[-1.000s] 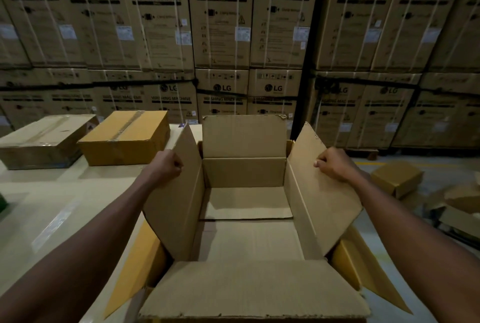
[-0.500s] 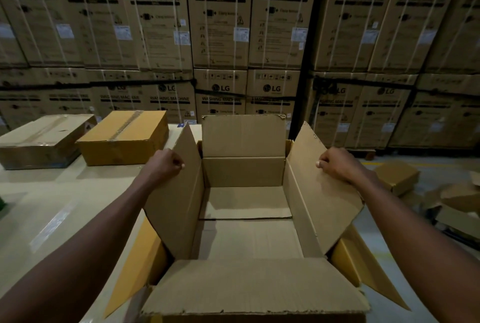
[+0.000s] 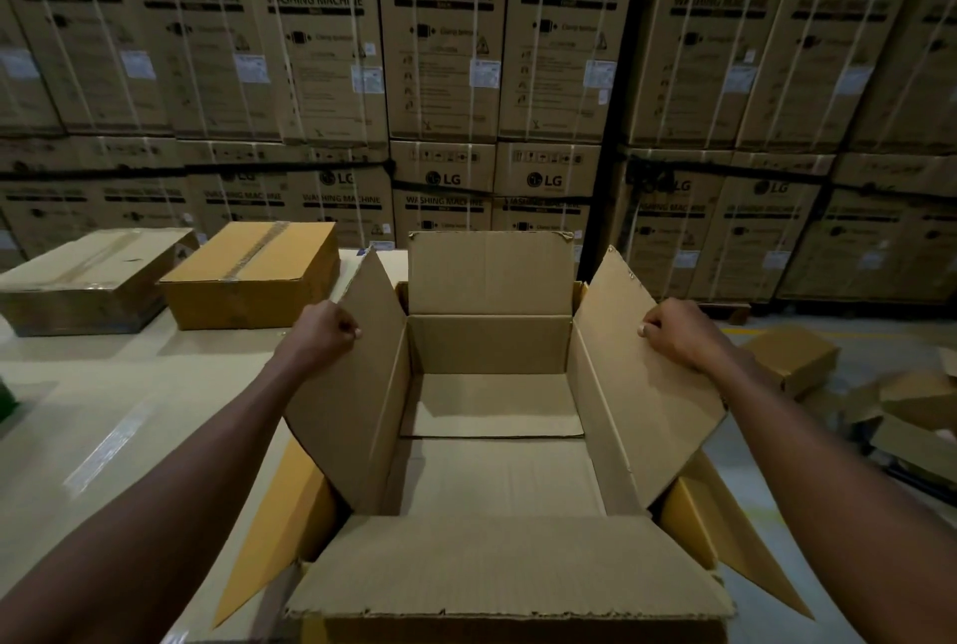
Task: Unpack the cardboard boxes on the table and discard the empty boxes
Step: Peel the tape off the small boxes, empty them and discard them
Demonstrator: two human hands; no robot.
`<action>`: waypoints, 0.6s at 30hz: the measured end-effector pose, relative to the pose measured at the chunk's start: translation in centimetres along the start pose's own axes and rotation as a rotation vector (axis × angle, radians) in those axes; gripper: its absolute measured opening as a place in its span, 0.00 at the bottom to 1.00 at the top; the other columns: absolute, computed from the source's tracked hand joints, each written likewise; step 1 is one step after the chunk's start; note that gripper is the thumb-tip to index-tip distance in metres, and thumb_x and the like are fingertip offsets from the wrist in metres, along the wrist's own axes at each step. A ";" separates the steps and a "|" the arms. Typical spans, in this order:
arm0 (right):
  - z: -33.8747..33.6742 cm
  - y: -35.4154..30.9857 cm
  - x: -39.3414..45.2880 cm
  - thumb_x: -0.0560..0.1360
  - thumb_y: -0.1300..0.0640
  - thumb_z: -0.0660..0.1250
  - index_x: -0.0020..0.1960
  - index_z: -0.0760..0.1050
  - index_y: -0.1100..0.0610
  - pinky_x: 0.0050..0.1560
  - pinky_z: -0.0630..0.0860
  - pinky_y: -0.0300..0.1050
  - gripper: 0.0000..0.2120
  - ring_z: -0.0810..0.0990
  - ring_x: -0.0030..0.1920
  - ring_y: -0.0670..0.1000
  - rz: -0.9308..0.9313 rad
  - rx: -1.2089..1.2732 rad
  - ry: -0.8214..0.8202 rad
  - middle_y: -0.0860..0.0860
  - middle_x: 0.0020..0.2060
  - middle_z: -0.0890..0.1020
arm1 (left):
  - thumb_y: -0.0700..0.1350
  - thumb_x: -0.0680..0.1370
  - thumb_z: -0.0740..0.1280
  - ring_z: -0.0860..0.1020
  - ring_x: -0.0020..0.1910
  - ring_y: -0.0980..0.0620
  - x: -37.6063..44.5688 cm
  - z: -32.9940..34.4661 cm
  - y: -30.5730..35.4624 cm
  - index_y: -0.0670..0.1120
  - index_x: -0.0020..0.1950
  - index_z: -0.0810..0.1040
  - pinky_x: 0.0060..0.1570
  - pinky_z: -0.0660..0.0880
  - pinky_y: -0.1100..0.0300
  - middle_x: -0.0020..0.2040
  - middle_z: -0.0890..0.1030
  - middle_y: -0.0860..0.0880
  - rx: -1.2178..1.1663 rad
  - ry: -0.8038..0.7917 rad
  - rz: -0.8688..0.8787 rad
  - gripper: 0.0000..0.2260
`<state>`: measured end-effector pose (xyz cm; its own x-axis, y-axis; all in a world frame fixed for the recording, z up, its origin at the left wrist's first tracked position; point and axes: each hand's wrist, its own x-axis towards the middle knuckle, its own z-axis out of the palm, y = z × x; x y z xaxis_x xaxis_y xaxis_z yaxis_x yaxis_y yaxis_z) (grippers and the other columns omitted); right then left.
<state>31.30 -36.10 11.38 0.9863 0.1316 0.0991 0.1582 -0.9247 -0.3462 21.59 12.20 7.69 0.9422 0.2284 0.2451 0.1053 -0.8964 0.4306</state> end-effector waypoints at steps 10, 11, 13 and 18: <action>0.1 -0.4 -1.1 0.83 0.50 0.65 0.51 0.84 0.53 0.63 0.73 0.61 0.11 0.80 0.48 0.53 -0.031 -0.018 0.037 0.51 0.45 0.83 | 0.42 0.79 0.70 0.81 0.47 0.56 0.1 -0.8 3.1 0.45 0.56 0.84 0.48 0.80 0.58 0.52 0.84 0.47 0.047 -0.020 0.105 0.07; 0.1 -0.5 -1.2 0.83 0.50 0.64 0.52 0.84 0.53 0.66 0.70 0.62 0.11 0.80 0.51 0.54 -0.038 -0.021 0.049 0.51 0.47 0.84 | 0.42 0.79 0.70 0.81 0.48 0.55 0.0 -1.0 3.4 0.44 0.56 0.84 0.49 0.80 0.56 0.52 0.84 0.47 0.050 -0.021 0.112 0.07; 0.0 -0.5 -1.3 0.83 0.50 0.63 0.55 0.84 0.52 0.68 0.65 0.63 0.12 0.79 0.57 0.56 -0.056 -0.024 0.065 0.51 0.51 0.84 | 0.42 0.79 0.70 0.81 0.48 0.54 0.0 -1.2 3.8 0.44 0.56 0.84 0.50 0.81 0.53 0.52 0.85 0.46 0.046 -0.014 0.118 0.08; -0.3 -0.9 -1.3 0.82 0.48 0.65 0.56 0.86 0.52 0.62 0.67 0.55 0.13 0.77 0.65 0.57 -0.079 0.020 0.140 0.53 0.56 0.85 | 0.43 0.79 0.70 0.82 0.48 0.55 -0.4 -1.6 4.2 0.45 0.56 0.84 0.50 0.82 0.52 0.52 0.85 0.47 0.033 0.030 0.123 0.07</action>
<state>29.84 -35.58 11.83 0.9549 0.1517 0.2553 0.2376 -0.9060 -0.3504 21.16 8.93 10.77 0.9388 0.1263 0.3205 0.0001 -0.9304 0.3666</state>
